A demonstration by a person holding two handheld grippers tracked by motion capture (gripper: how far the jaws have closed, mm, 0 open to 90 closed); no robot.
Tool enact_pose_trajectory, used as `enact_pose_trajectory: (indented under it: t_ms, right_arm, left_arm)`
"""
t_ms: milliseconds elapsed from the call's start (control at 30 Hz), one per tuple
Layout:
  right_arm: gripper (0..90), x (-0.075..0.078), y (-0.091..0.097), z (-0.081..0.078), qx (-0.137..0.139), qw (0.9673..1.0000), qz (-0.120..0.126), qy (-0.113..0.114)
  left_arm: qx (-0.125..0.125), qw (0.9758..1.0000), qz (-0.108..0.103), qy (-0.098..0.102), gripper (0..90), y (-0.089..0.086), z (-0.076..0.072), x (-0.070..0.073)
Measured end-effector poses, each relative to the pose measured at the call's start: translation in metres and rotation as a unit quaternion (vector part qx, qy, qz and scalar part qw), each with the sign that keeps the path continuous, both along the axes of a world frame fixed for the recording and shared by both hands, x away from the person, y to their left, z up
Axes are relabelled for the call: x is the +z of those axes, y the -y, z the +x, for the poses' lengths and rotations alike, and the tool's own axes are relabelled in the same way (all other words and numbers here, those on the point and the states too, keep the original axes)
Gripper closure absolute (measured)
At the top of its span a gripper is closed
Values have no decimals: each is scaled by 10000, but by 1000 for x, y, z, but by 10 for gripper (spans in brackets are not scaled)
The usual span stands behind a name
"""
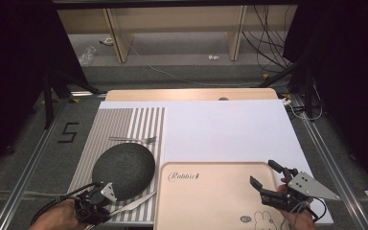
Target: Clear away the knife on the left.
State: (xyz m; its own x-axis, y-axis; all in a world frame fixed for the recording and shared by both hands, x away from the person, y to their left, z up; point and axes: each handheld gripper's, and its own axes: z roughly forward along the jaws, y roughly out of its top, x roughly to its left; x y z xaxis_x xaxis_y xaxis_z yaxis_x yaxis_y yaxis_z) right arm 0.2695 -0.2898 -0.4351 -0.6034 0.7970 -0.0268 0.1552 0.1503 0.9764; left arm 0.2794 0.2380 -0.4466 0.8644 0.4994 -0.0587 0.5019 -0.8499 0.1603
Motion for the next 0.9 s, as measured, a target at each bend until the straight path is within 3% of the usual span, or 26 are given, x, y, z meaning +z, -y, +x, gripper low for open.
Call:
enact_pose_trajectory:
  t_ms: [300, 333, 467, 533, 633, 667, 900]
  right_arm:
    - [195, 0, 0, 0, 14, 10000, -16, 0]
    - [195, 0, 0, 0, 6, 10000, -4, 12]
    - [195, 0, 0, 0, 5, 10000, -10, 5]
    - [195, 0, 0, 0, 8, 10000, -7, 16]
    - [196, 1, 0, -1, 13, 10000, -11, 16]
    - [196, 1, 0, -1, 0, 10000, -12, 25]
    - [197, 1, 0, -1, 15, 10000, 6, 38]
  left_arm:
    - [73, 10000, 24, 6, 788, 0, -1, 7]
    - [113, 9998, -154, -36, 788, -2, -1, 10]
    - [171, 9994, -287, 17, 788, -2, -2, 15]
    - [279, 9985, -464, 24, 788, 1, -1, 19]
    - [342, 9978, -556, 66, 788, 5, -1, 22]
    - [278, 9973, -667, 126, 788, 10, 0, 26]
    - [264, 9960, -821, 227, 789, 27, 10, 30]
